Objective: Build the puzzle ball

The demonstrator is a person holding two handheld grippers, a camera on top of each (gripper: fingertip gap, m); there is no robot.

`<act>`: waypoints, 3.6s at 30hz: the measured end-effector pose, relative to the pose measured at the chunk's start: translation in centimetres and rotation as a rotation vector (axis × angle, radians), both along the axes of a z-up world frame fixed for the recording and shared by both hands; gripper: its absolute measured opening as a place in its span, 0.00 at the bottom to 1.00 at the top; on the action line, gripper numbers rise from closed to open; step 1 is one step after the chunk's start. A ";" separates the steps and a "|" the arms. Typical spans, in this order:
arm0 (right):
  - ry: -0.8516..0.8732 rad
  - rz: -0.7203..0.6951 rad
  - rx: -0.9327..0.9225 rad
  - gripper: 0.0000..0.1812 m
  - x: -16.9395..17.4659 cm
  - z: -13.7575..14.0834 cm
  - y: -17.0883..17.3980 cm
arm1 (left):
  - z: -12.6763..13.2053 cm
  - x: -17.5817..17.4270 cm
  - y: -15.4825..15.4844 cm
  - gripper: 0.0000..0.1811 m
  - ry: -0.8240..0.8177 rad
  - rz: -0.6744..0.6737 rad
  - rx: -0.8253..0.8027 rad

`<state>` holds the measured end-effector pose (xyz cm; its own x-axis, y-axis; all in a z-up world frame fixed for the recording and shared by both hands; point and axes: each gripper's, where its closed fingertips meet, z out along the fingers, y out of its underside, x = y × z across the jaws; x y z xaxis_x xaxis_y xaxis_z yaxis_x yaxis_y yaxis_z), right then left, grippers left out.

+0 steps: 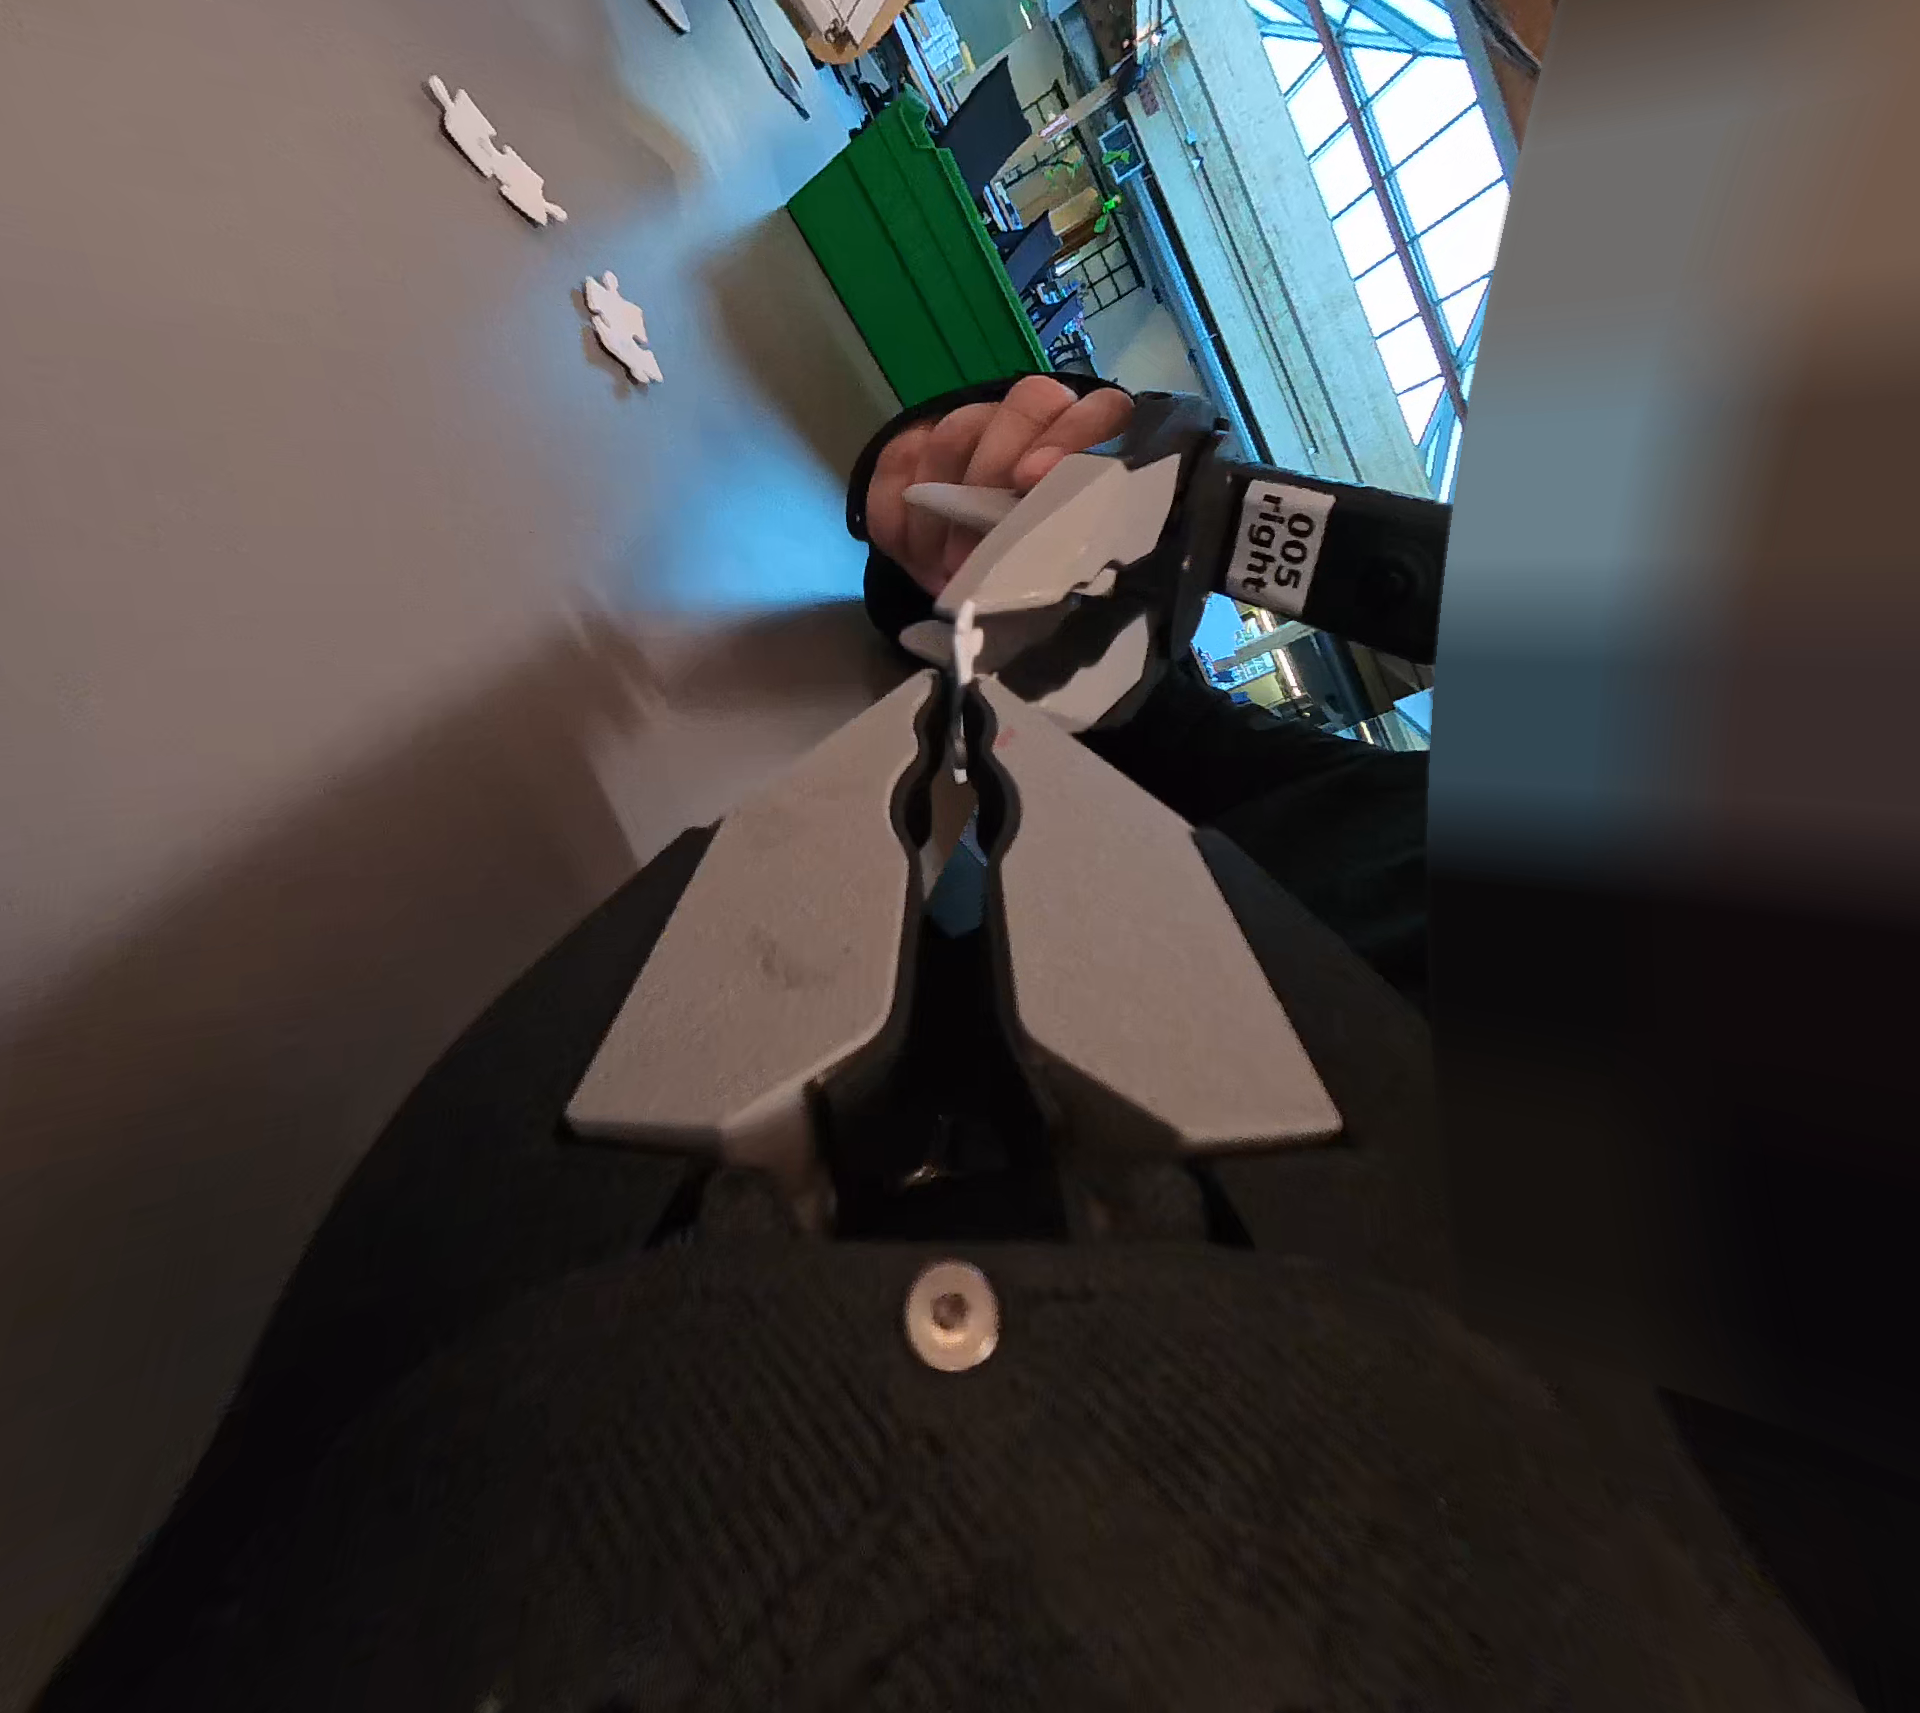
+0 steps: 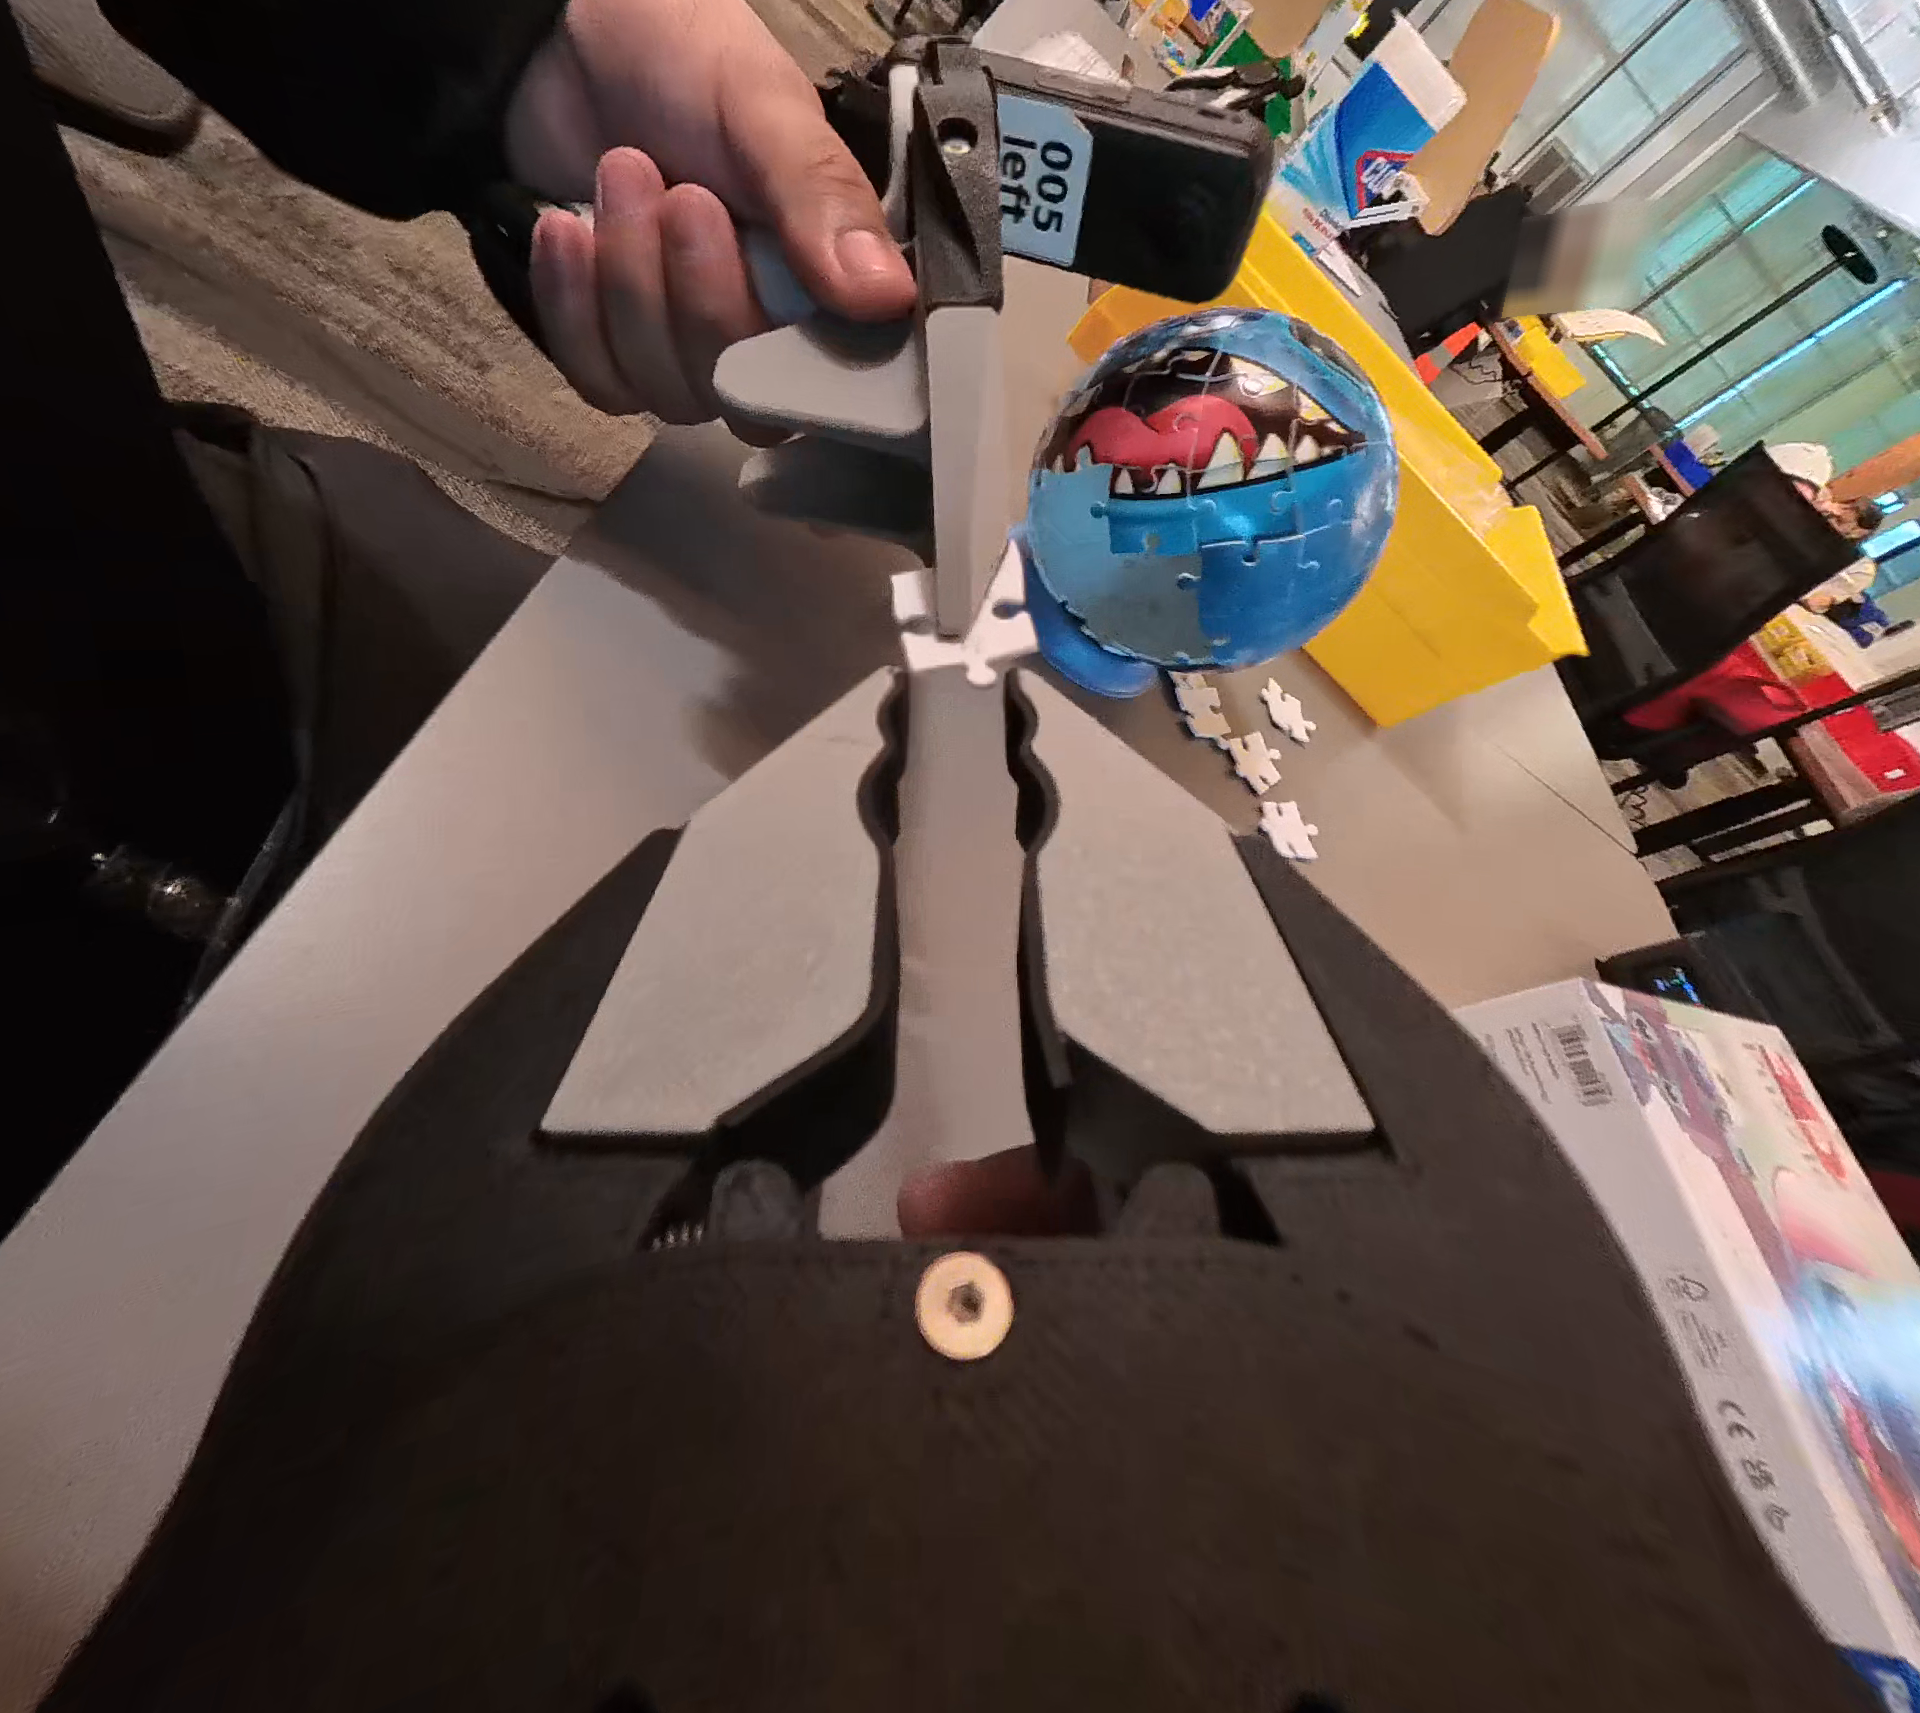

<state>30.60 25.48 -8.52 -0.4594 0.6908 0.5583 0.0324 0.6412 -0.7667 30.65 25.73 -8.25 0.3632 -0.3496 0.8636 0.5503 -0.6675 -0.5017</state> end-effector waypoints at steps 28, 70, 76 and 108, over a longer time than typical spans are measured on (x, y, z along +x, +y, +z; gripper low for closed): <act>-0.044 0.083 0.003 0.01 1.0 -0.6 -1.6 | -1.0 1.1 -1.7 0.00 0.045 -0.088 -0.013; -0.045 0.055 0.210 0.00 -1.5 -3.4 -2.4 | -4.5 -1.9 -2.3 0.00 1.716 -0.101 0.860; 0.063 0.061 0.429 0.00 -2.4 -4.1 -2.8 | -4.6 -3.4 -2.7 0.00 1.776 -0.048 0.812; 0.123 0.167 0.497 0.00 -3.4 -3.7 -3.2 | -4.2 -3.4 -3.6 0.00 1.688 -0.134 0.997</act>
